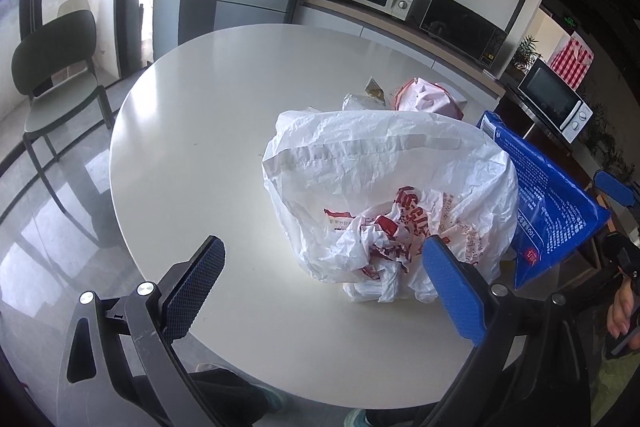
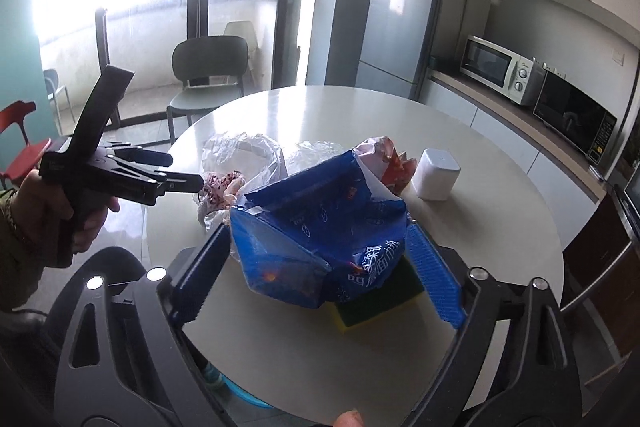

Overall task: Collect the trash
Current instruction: 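Grasp the white plastic bag with left tool while right tool grasps blue bag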

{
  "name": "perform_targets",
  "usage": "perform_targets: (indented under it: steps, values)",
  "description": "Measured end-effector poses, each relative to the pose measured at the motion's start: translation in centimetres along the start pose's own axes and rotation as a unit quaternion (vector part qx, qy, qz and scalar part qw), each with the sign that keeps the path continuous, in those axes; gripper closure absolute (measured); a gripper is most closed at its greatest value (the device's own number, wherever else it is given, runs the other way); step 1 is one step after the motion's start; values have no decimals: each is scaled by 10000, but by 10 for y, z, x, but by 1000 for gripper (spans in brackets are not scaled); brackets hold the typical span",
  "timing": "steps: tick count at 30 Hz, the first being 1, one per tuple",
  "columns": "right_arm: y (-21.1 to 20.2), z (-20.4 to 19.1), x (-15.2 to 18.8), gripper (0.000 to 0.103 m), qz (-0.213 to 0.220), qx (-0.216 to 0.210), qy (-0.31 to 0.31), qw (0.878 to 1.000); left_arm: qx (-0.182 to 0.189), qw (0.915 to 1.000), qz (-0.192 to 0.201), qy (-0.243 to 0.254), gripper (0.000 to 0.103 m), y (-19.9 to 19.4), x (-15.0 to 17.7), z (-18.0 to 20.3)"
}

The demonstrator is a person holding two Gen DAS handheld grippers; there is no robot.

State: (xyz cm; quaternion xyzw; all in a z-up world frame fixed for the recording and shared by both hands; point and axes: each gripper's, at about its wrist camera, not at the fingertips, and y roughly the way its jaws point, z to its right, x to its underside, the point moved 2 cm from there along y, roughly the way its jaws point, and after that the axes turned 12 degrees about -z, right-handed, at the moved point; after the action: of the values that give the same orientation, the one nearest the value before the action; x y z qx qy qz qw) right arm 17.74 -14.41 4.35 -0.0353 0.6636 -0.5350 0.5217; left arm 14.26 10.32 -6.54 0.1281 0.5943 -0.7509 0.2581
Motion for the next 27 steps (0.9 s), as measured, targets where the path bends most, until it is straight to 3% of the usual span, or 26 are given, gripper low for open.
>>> perform_targets:
  steps: [2,4,5,10,12,13,17,27]
  values:
    - [6,-1,-1,28,-99,-59,-25,9999,138,9998,-142,46,8,8,-2,0]
    - [11,-2,0,38,-148,-95,-14,9998,259,9992,-282,78,12,17,-4,1]
    - [13,-2,1,41,-168,-136,27,9998,306,9990,-315,79,18,20,-5,1]
    - [18,-8,7,82,-199,-117,1,9997,578,9972,-388,277,49,26,-3,8]
    - [17,-14,8,92,-156,-129,-63,9998,579,9973,-327,318,62,22,-2,10]
    - [16,-17,9,96,-127,-63,-64,9999,564,9975,-282,328,64,20,-2,11]
    - [6,-20,10,99,161,114,74,9998,420,9985,74,336,72,1,-1,13]
    - [-56,-16,25,102,865,209,604,9942,295,9968,667,342,72,-51,9,18]
